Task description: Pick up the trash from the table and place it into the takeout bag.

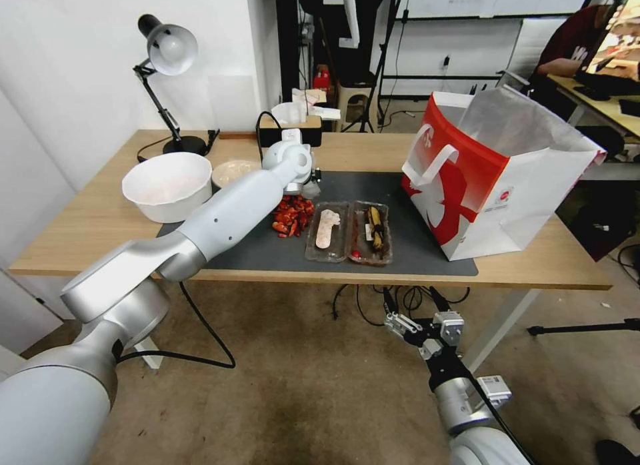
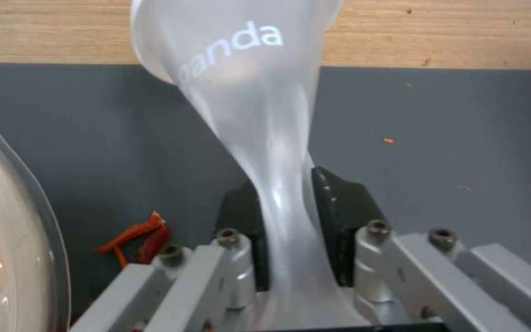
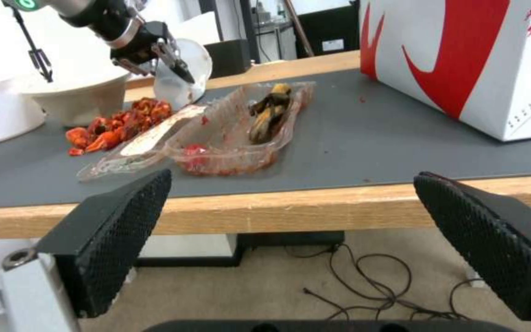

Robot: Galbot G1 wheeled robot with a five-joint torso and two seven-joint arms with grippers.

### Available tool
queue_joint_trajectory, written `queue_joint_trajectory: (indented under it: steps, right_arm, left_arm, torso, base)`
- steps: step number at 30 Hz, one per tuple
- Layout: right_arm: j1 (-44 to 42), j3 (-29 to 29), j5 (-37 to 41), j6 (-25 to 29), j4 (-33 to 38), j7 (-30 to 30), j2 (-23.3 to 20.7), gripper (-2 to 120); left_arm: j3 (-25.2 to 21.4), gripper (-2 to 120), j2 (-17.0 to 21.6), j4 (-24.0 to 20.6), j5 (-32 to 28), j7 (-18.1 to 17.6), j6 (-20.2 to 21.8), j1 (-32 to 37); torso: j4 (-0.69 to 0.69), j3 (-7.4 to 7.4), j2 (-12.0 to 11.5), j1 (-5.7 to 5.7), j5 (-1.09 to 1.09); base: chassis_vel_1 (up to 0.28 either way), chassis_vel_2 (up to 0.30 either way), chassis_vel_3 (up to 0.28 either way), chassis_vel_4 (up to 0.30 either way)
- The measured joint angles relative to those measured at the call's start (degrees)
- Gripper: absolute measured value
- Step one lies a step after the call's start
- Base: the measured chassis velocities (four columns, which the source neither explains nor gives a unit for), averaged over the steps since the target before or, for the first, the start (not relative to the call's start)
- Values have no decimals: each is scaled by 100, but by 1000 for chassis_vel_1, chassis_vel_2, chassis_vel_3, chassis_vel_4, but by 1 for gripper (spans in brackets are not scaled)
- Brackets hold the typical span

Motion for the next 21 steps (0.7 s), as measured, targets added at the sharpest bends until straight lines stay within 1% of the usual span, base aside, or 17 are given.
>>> queue_joint_trajectory:
  steps: [4, 5, 7, 11, 13, 14, 15, 17, 18, 19, 20, 21]
  right_arm:
    - [0, 0, 0, 0, 0, 0, 0, 100]
    - [0, 0, 0, 0, 0, 0, 0, 100]
    - [0, 0, 0, 0, 0, 0, 0, 100]
    - [0, 0, 0, 0, 0, 0, 0, 100]
    - [0, 0, 0, 0, 0, 0, 0, 100]
    - [0, 0, 0, 0, 0, 0, 0, 100]
    - [0, 0, 0, 0, 0, 0, 0, 100]
    - [0, 0, 0, 0, 0, 0, 0, 100]
    - [0, 0, 0, 0, 0, 0, 0, 100]
    - [1, 0, 0, 0, 0, 0, 0, 100]
    - [0, 0, 0, 0, 0, 0, 0, 100]
    - [0, 0, 0, 0, 0, 0, 0, 100]
  left_arm:
    - [-84, 7, 23, -65, 1, 95, -117, 8]
    - [-84, 7, 23, -65, 1, 95, -117, 8]
    - [-164, 2, 52, -170, 4, 188, -206, 31]
    - [-336, 2, 105, -369, -1, 258, -287, 61]
    - [-543, 2, 166, -607, -20, 315, -379, 120]
    - [-543, 2, 166, -607, -20, 315, -379, 120]
    - [-640, 2, 211, -750, -14, 366, -443, 151]
    - [-833, 2, 384, -1340, 211, 593, -659, 237]
    - [-833, 2, 384, -1340, 211, 593, -659, 237]
    - [-899, 2, 474, -1649, 367, 743, -774, 264]
    - [-974, 2, 621, -2091, 603, 1005, -955, 276]
    - [-1015, 2, 758, -2416, 764, 1253, -1105, 268]
  torso:
    - [0, 0, 0, 0, 0]
    - [0, 0, 0, 0, 0]
    - [0, 0, 0, 0, 0]
    - [0, 0, 0, 0, 0]
    - [0, 0, 0, 0, 0]
    - [0, 0, 0, 0, 0]
    - [-1, 0, 0, 0, 0]
    - [1, 1, -1, 0, -1]
    - [1, 1, -1, 0, -1]
    - [0, 0, 0, 0, -1]
    - [-1, 0, 0, 0, 0]
    - [0, 0, 0, -1, 0]
  base:
    - [0, 0, 0, 0]
    - [0, 0, 0, 0]
    - [0, 0, 0, 0]
    - [0, 0, 0, 0]
    - [0, 0, 0, 0]
    - [0, 0, 0, 0]
    - [0, 0, 0, 0]
    - [0, 0, 0, 0]
    - [0, 0, 0, 0]
    - [0, 0, 0, 0]
    - [0, 0, 0, 0]
    - [0, 0, 0, 0]
